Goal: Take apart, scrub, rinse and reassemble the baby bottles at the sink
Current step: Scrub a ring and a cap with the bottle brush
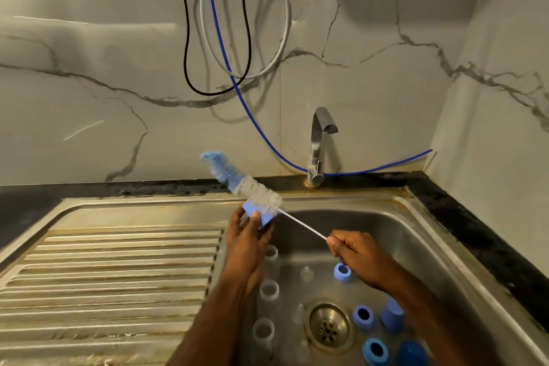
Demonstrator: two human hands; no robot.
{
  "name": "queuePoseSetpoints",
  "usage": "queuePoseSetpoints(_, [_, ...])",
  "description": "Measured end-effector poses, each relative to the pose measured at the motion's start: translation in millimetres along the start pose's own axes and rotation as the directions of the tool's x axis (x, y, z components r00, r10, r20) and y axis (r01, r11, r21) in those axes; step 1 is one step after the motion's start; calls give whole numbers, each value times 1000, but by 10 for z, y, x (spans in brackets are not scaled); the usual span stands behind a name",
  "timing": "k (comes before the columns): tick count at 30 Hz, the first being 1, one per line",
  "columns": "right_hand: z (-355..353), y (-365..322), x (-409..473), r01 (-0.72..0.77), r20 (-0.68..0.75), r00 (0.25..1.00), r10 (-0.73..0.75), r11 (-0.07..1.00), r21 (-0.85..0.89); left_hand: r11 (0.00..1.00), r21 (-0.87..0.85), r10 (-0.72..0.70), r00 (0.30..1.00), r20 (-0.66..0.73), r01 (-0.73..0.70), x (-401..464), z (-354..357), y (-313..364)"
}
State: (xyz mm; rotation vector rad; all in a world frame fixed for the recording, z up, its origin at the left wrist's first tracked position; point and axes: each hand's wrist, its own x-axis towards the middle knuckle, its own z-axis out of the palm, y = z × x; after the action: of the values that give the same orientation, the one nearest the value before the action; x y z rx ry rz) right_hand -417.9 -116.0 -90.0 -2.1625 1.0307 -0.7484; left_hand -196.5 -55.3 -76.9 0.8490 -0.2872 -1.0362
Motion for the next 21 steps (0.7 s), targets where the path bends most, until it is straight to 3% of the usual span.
queuePoseSetpoints(3, [-97,72,-45,-46,33,998,46,999,-6,998,-60,1,999,-36,-4,67,-97,129])
queuePoseSetpoints(9, [29,-43,30,-28,-36,999,28,1000,-3,994,-14,-106,992,75,107,-109,101,-42])
queuePoseSetpoints(14, [-134,54,-61,-105,119,989,92,989,108,978,-145,-149,989,8,148,8,-18,61])
queuePoseSetpoints(21, [26,-112,9,-78,86,994,71,994,74,989,95,-116,992,40,112,-63,48,3])
